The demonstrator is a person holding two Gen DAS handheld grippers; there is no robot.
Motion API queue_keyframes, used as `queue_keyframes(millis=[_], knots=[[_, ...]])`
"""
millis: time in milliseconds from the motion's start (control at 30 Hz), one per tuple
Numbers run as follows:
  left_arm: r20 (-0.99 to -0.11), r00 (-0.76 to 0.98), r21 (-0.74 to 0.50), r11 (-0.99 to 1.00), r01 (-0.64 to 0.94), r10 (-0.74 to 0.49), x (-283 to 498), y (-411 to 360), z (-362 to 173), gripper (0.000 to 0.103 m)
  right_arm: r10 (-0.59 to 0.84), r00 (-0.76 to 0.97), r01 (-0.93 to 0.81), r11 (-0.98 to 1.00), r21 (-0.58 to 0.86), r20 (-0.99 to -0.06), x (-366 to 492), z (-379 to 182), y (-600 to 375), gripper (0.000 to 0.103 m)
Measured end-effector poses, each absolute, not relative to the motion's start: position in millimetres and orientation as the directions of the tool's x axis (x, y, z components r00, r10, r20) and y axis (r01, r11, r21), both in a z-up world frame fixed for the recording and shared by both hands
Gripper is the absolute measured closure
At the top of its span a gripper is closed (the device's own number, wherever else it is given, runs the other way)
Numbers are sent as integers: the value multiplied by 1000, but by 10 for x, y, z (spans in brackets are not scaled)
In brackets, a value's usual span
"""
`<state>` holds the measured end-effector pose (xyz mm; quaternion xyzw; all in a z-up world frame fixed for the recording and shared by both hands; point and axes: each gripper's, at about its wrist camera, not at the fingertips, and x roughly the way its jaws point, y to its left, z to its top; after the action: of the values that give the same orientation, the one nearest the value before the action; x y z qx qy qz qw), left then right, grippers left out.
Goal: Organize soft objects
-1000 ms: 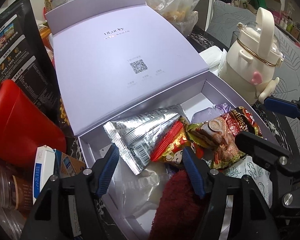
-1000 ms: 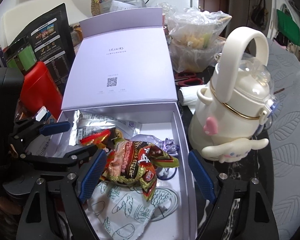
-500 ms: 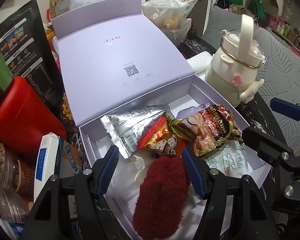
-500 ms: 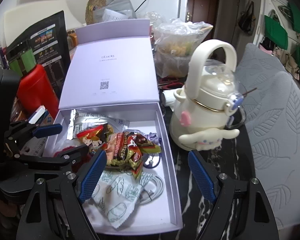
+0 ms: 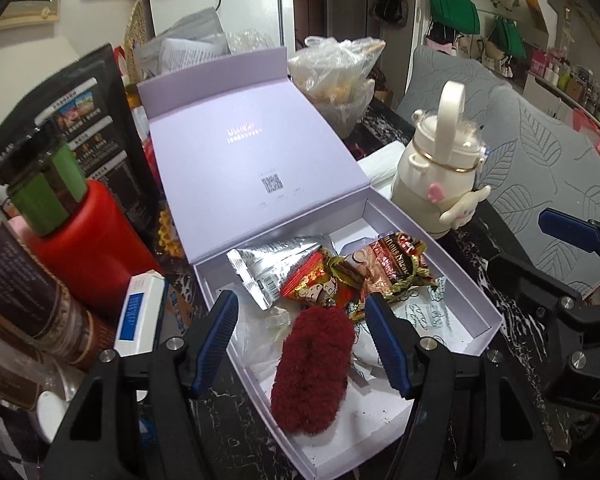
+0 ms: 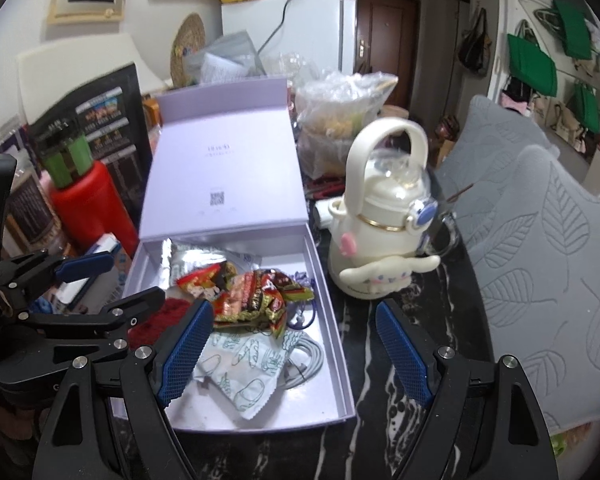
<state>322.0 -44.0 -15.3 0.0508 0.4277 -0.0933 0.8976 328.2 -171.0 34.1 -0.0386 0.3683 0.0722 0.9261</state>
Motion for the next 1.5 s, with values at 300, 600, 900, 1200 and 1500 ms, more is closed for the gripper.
queue_keyframes(millis=[300, 600, 900, 1200, 1500], knots=[[-705, 698, 22, 979, 203, -129, 2840, -359, 242, 38, 121, 785, -170, 985, -23, -607, 2813, 676, -1659, 19], [-635, 764, 54, 980, 192, -114, 2321, -266, 579, 38, 140, 844, -182, 983, -31, -517, 2276, 937, -1602, 17], [-568, 818, 84, 982, 169, -93, 1757, -187, 758, 13, 139, 878, -171, 985, -28, -459, 1788, 1003, -1579, 10], [-517, 852, 105, 982, 159, -83, 1274, -145, 702, 12, 110, 881, -140, 990, -31, -460, 1384, 806, -1580, 7], [-533, 841, 81, 983, 165, -98, 992, -128, 494, 12, 88, 870, -108, 994, -14, -485, 1199, 552, -1572, 7]])
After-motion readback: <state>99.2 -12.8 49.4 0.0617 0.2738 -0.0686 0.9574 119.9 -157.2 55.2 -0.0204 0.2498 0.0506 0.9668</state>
